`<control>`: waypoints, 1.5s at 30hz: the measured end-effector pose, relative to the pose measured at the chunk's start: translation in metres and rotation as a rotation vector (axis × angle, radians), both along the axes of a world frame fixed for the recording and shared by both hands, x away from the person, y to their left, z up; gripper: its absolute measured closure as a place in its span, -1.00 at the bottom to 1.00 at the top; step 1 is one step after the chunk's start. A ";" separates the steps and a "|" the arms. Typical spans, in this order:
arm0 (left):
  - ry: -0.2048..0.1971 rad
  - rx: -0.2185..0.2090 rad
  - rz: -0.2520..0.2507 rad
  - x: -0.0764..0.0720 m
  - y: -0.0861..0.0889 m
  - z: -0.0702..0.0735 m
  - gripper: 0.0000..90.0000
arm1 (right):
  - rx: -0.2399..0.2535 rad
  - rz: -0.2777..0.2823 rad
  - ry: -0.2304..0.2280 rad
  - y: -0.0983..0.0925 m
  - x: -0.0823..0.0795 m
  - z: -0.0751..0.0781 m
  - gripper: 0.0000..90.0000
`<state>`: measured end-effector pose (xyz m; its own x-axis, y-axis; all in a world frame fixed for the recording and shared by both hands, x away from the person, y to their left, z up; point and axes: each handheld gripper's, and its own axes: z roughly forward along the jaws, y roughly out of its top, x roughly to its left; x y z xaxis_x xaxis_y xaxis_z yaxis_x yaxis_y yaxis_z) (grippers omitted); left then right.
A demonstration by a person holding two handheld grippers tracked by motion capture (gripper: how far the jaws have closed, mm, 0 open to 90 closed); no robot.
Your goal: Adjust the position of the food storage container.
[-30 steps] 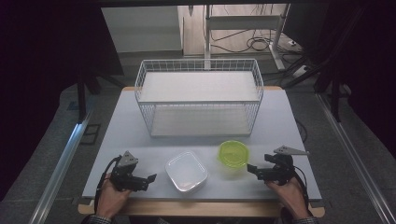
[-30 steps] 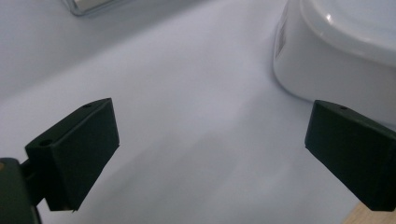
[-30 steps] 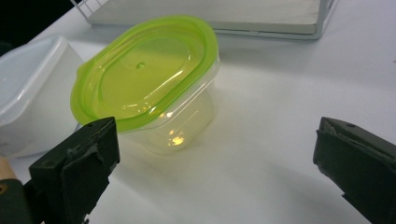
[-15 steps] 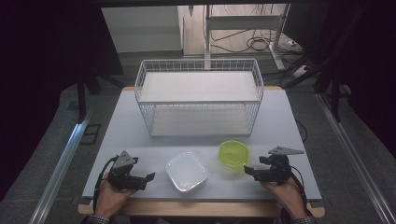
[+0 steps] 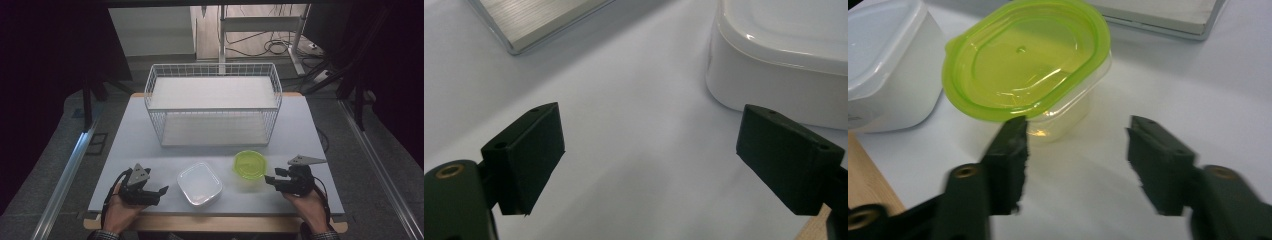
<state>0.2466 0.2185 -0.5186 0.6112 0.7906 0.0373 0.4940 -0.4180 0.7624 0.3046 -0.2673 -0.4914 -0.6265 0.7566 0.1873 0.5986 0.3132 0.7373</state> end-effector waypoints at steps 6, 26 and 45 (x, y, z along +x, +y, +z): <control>-0.019 -0.001 0.005 -0.001 0.001 0.001 -0.74 | -0.039 0.031 -0.028 0.008 0.000 0.011 0.48; -0.034 0.036 -0.022 -0.002 -0.003 0.000 -0.80 | -0.051 0.134 -0.008 0.042 0.016 0.031 0.99; -0.020 0.021 -0.019 -0.001 -0.002 -0.001 -0.80 | -0.076 0.177 -0.054 0.096 0.050 0.032 0.98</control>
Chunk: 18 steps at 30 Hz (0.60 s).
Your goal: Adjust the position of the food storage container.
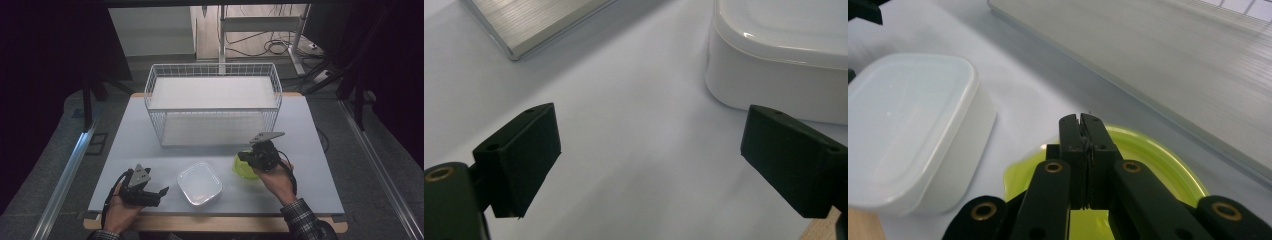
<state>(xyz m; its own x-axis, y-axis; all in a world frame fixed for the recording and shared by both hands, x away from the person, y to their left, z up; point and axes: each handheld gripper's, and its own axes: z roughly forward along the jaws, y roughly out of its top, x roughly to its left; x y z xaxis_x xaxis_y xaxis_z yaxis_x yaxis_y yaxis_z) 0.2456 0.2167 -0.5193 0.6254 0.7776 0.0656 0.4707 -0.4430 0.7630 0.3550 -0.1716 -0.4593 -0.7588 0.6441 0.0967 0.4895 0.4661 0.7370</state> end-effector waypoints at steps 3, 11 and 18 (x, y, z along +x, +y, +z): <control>0.000 0.007 0.002 0.000 0.000 -0.001 -0.80 | 0.010 0.007 0.006 0.009 0.003 -0.002 0.99; -0.005 0.031 -0.001 0.000 -0.002 -0.002 -0.81 | -0.024 0.068 0.003 0.032 0.002 -0.010 0.95; -0.007 0.047 -0.007 0.000 -0.003 -0.002 -0.80 | -0.051 0.081 0.030 0.039 0.001 -0.017 0.99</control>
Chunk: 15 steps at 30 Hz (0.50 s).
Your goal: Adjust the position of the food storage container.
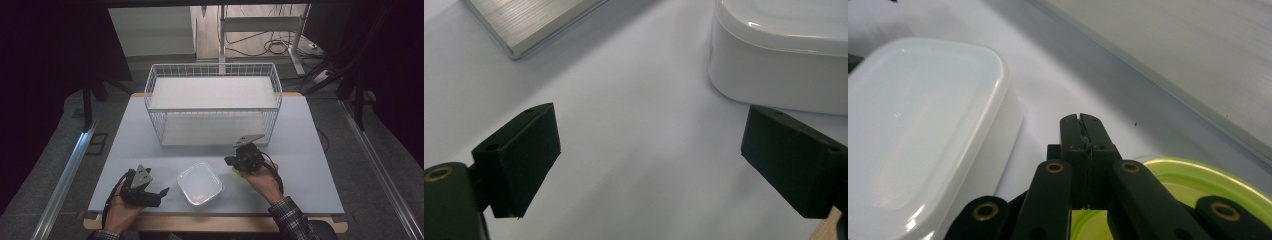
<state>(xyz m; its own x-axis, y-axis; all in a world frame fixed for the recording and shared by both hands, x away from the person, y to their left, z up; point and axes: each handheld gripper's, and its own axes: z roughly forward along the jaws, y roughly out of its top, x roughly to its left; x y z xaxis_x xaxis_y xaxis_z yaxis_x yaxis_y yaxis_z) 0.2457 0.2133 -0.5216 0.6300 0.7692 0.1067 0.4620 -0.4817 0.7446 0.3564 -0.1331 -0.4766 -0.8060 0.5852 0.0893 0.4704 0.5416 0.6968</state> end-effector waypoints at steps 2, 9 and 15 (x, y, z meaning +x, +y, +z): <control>0.000 0.003 -0.001 0.000 0.000 0.000 -0.80 | -0.007 -0.003 0.005 -0.001 0.000 -0.002 1.00; 0.003 0.007 0.000 0.000 -0.001 0.000 -0.79 | -0.005 -0.009 0.017 -0.008 -0.003 -0.002 1.00; 0.002 0.017 -0.003 0.000 -0.003 0.000 -0.78 | -0.009 -0.046 0.019 -0.029 -0.008 -0.001 1.00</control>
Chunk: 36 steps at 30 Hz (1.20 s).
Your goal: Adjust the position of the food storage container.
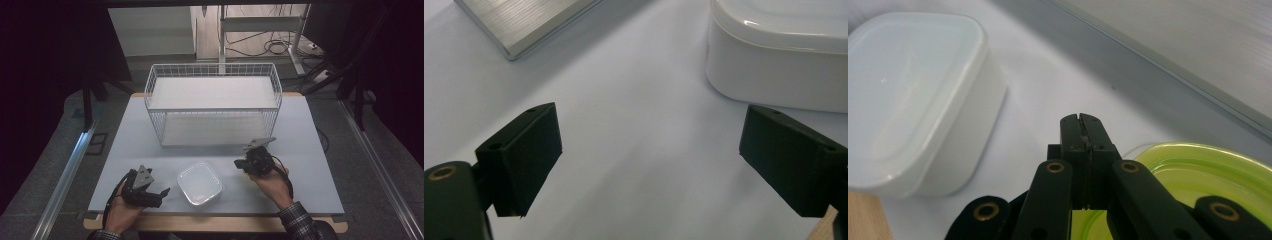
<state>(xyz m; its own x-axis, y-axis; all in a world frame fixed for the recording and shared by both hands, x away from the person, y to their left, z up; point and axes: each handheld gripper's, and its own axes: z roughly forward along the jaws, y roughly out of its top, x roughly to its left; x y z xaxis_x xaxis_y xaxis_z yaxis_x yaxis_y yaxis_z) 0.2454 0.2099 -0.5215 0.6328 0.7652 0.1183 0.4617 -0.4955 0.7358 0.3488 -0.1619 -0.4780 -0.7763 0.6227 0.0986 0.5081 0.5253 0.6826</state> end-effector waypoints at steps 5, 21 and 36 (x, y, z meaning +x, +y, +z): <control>0.000 0.033 0.003 -0.001 -0.003 -0.001 -0.78 | 0.009 -0.044 0.005 -0.020 -0.001 0.001 1.00; -0.008 0.042 0.007 -0.002 -0.006 -0.001 -0.71 | 0.012 -0.152 -0.008 -0.071 -0.006 0.003 1.00; -0.013 0.033 0.018 -0.001 -0.004 0.000 -0.66 | 0.024 -0.219 -0.023 -0.099 -0.010 0.004 1.00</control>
<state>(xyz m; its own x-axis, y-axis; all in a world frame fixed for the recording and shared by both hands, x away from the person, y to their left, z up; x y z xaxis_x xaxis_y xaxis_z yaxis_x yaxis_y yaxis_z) 0.2442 0.2057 -0.5217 0.6169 0.7723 0.1520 0.4617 -0.5114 0.7248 0.3390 -0.2605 -0.4740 -0.6249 0.7743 0.0998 0.5927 0.3874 0.7062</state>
